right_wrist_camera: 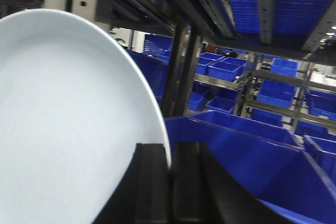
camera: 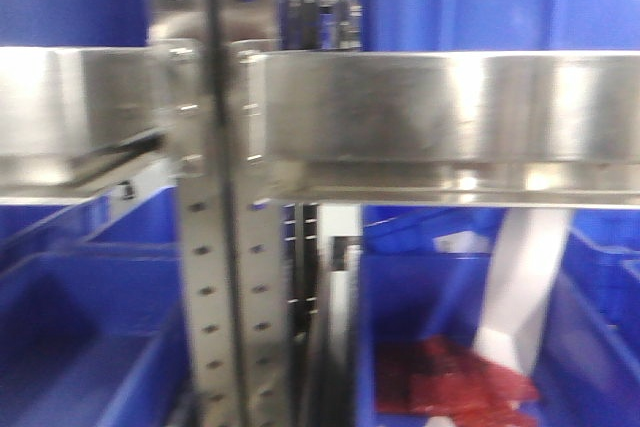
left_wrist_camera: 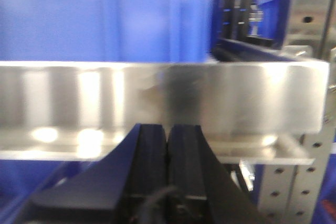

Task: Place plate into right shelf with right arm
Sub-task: 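Drive up to the metal shelf with blue bins, plate in right gripper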

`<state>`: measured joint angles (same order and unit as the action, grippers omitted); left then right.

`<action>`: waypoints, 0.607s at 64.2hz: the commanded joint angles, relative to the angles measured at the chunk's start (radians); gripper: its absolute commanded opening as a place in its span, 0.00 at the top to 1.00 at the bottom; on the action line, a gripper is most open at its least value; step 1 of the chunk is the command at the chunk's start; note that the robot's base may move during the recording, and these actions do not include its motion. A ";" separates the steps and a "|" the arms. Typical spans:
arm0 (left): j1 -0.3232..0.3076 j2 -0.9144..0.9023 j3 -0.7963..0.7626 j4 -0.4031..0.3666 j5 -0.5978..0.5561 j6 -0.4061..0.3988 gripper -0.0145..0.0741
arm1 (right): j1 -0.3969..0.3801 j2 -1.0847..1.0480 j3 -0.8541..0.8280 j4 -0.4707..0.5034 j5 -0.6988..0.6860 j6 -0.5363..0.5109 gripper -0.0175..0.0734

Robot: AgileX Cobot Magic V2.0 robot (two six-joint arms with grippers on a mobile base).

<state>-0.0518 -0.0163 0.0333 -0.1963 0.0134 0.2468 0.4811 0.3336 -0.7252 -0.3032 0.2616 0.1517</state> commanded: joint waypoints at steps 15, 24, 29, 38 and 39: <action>0.001 -0.012 0.008 -0.002 -0.089 -0.002 0.89 | 0.001 0.011 -0.031 -0.018 -0.089 -0.003 0.75; -0.001 -0.012 0.008 -0.002 -0.089 -0.002 0.89 | 0.001 0.011 -0.031 -0.018 -0.089 -0.003 0.75; -0.001 -0.012 0.008 -0.002 -0.089 -0.002 0.89 | 0.001 0.011 -0.031 -0.018 -0.089 -0.003 0.75; -0.001 -0.012 0.008 -0.002 -0.089 -0.002 0.89 | 0.001 0.011 -0.031 -0.018 -0.089 -0.003 0.75; -0.001 -0.012 0.008 -0.002 -0.089 -0.002 0.89 | 0.001 0.011 -0.031 -0.018 -0.089 -0.003 0.75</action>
<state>-0.0518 -0.0163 0.0333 -0.1963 0.0134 0.2468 0.4811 0.3336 -0.7252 -0.3032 0.2616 0.1517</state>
